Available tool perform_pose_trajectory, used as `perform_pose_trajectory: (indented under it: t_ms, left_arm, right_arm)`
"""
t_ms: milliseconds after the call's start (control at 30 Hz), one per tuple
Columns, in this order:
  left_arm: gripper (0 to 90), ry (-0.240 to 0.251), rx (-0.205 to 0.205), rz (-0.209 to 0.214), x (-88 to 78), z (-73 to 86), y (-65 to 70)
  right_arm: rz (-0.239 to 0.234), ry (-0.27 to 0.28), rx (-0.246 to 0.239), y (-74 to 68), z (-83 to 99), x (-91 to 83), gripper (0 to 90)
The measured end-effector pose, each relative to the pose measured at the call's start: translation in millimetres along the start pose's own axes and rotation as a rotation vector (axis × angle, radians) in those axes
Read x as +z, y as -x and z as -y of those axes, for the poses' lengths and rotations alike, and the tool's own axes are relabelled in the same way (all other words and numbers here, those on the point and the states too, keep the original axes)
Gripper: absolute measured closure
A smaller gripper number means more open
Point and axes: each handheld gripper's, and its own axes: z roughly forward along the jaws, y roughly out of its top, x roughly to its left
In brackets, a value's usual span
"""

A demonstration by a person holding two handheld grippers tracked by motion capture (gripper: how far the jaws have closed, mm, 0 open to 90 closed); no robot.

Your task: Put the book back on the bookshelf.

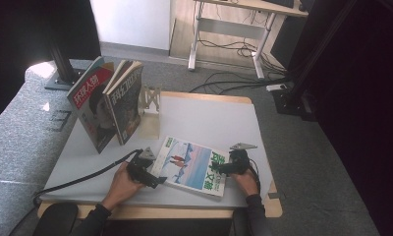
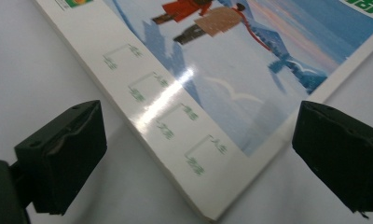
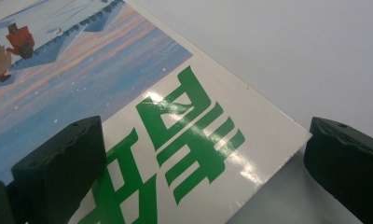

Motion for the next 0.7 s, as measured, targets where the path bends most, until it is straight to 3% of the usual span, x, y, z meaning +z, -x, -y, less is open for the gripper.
perform_pose_trajectory:
  t_ms: [133, 367, 700]
  left_arm:
    - [3.9, 0.015, 0.01, 0.013, 3.4, -9.2, -9.1]
    - [4.5, 0.006, 0.07, 0.013, 16.4, -28.7, -13.8]
    - [3.9, 0.004, 0.08, 0.028, 34.9, -47.6, -23.6]
  right_arm:
    - [0.013, -0.003, -0.009, -3.8, 3.6, -5.6, 0.0]
    - [0.034, -0.006, -0.045, -13.4, 11.3, -16.5, 0.0]
    - [0.014, -0.02, -0.075, -31.5, 21.0, -24.9, 0.0]
